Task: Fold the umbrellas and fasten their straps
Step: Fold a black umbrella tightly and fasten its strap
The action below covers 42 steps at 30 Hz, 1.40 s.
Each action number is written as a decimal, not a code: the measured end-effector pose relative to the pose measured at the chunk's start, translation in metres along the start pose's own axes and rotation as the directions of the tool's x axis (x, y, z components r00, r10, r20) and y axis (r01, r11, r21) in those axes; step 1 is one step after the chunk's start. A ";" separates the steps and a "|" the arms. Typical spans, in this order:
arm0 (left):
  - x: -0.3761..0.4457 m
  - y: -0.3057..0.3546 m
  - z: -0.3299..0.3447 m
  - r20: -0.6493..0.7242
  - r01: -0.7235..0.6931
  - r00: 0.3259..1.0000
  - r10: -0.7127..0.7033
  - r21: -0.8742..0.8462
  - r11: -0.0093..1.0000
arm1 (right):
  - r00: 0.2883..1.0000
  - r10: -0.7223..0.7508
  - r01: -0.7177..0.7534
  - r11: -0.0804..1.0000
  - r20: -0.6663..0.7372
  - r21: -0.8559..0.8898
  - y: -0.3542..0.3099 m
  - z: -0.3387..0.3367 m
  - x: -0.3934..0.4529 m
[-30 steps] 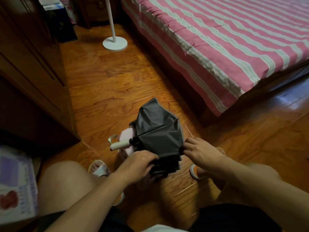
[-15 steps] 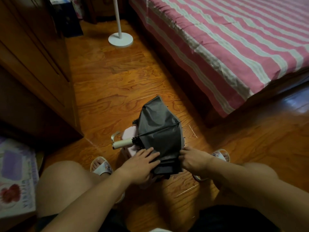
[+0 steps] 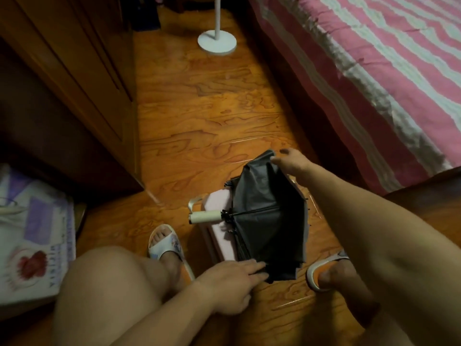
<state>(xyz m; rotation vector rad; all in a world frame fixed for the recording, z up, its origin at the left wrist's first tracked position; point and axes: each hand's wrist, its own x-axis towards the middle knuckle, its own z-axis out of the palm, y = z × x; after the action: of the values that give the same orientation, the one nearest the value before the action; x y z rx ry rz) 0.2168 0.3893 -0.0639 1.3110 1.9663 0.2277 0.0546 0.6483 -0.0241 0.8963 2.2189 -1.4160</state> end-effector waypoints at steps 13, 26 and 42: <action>-0.008 -0.015 -0.110 -0.324 0.152 0.611 -0.722 -0.847 0.509 | 0.972 -0.206 0.152 0.919 0.113 0.364 0.049 -0.048 -0.133; 0.040 -0.011 -0.126 -0.499 0.151 0.640 -0.585 -0.665 0.732 | 0.945 -0.326 0.297 0.815 -0.030 0.498 0.062 -0.041 -0.124; 0.037 -0.007 -0.103 -0.491 0.028 0.535 -0.687 -0.803 0.595 | 0.931 -0.363 0.326 0.773 -0.042 0.544 0.058 -0.046 -0.128</action>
<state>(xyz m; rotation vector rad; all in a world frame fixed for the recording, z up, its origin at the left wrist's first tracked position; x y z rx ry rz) 0.1364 0.4429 -0.0125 0.1248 2.3772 1.4082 0.1897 0.6664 0.0339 0.5882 2.0223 -2.2952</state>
